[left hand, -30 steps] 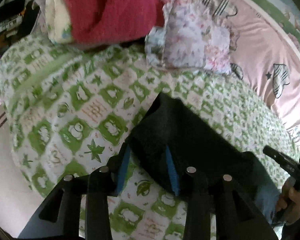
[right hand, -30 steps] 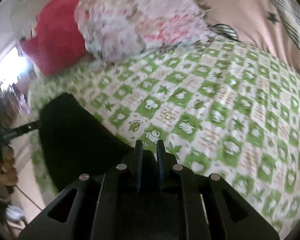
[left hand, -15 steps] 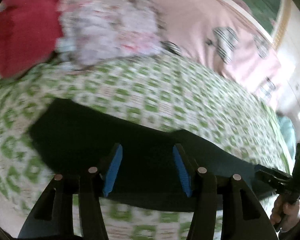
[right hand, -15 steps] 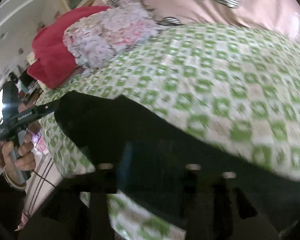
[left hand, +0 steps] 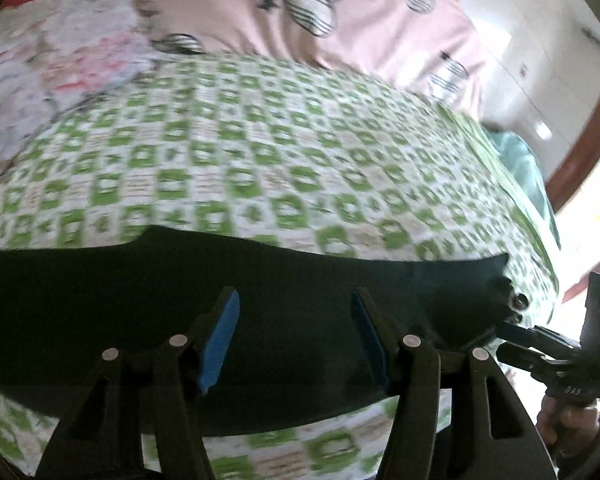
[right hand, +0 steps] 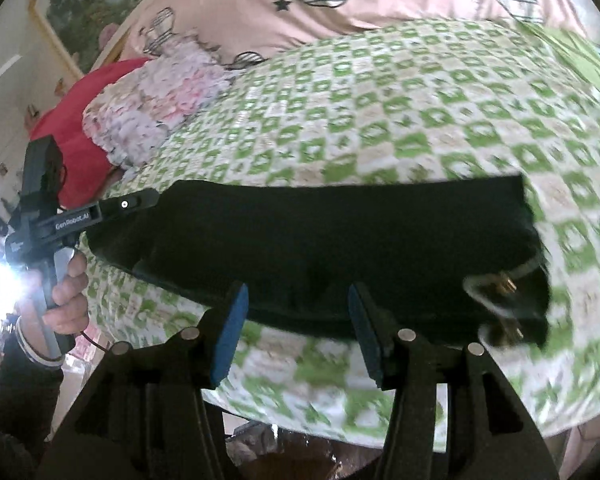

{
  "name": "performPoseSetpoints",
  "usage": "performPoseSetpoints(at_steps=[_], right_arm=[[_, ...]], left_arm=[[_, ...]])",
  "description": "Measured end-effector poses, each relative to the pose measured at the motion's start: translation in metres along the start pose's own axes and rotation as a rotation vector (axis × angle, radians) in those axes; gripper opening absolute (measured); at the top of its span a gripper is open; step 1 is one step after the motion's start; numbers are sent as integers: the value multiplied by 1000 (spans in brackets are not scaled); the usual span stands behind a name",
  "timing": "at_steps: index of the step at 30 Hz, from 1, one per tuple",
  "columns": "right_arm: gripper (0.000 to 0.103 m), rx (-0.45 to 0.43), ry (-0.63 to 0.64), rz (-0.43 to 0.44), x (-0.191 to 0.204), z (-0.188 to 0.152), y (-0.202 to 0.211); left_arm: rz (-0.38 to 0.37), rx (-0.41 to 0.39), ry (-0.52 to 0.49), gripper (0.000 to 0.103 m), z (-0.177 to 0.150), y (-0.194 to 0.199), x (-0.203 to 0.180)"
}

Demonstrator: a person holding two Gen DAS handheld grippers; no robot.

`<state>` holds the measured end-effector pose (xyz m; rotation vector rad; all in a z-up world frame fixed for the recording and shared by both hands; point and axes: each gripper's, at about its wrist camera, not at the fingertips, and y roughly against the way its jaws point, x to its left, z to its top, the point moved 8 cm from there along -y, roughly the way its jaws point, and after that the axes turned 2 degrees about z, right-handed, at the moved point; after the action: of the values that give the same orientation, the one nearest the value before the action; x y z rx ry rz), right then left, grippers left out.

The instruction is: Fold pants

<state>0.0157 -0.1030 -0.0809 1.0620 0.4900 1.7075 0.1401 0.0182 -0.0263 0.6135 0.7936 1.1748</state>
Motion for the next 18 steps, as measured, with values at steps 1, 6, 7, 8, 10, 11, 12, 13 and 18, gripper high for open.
performPoseSetpoints(at_steps=[1,6,7,8,10,11,12,13,18], right_arm=[[54,-7,-14,-11,-5,-3,4],[54,-38,-102,-65,-29,-19,24],[54,-43,-119,-74,-34,-22,27],[54,-49,-143,-84,-41,-24,31],[54,-61,-188,-100,-53,-28,37],[54,-64,-207,-110,-59,-29,39],[54,-68,-223,-119,-64,-30,41],[54,-73,-245,-129,-70,-30,42],[54,-103,-322,-123,-86,-29,45]], left_arm=[[-7,4,-11,59,1,-2,-5],[-54,34,-117,61,14,-16,-45],[-63,40,-139,61,17,-19,-52],[-70,45,-171,61,21,-22,-62],[-80,50,-211,61,26,-26,-75],[-89,56,-234,62,28,-29,-83],[-96,63,-261,62,31,-32,-92],[-100,66,-274,62,32,-33,-95],[-117,96,-355,63,36,-46,-119]])
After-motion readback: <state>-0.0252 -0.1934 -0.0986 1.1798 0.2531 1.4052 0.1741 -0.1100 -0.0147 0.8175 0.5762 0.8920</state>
